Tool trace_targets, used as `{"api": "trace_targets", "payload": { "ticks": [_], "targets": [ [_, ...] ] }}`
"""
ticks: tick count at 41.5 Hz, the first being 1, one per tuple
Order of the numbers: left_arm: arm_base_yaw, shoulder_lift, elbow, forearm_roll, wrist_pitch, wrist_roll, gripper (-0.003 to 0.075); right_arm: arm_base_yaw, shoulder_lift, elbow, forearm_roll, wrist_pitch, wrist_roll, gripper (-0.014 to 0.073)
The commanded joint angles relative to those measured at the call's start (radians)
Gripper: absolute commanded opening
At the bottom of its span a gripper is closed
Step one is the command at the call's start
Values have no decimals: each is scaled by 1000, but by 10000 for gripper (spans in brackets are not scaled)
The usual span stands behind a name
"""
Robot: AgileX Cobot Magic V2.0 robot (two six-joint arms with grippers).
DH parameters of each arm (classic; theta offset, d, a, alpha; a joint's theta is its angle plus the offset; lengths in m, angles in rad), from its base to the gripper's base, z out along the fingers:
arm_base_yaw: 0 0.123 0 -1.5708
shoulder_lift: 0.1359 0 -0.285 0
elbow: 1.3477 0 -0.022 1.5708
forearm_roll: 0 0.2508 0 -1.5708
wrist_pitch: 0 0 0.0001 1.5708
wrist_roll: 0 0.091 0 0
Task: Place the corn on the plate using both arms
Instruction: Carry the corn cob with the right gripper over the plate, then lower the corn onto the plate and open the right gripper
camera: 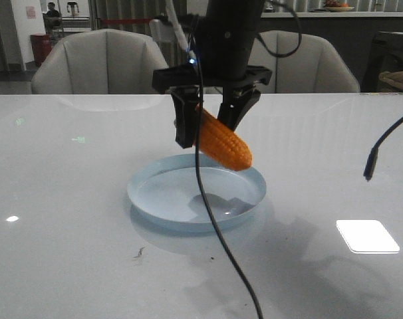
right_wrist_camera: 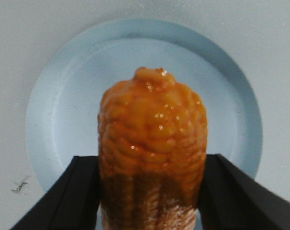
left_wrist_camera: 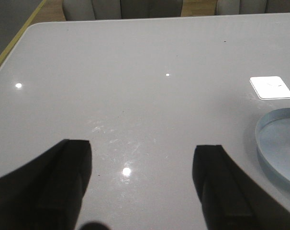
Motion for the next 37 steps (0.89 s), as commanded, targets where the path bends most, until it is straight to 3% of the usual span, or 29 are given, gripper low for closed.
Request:
{"api": "trace_targets", "payload": {
  "ticks": [1, 15, 37],
  "targets": [
    [2, 7, -28, -2, -81, -9, 505, -1, -26, -31, 1, -10, -11, 345],
    [2, 7, -28, -2, -81, -9, 505, -1, 30, -35, 33, -14, -9, 545],
    [2, 7, -28, -2, -81, -9, 505, -2, -15, -78, 8, 3, -52, 561]
  ]
}}
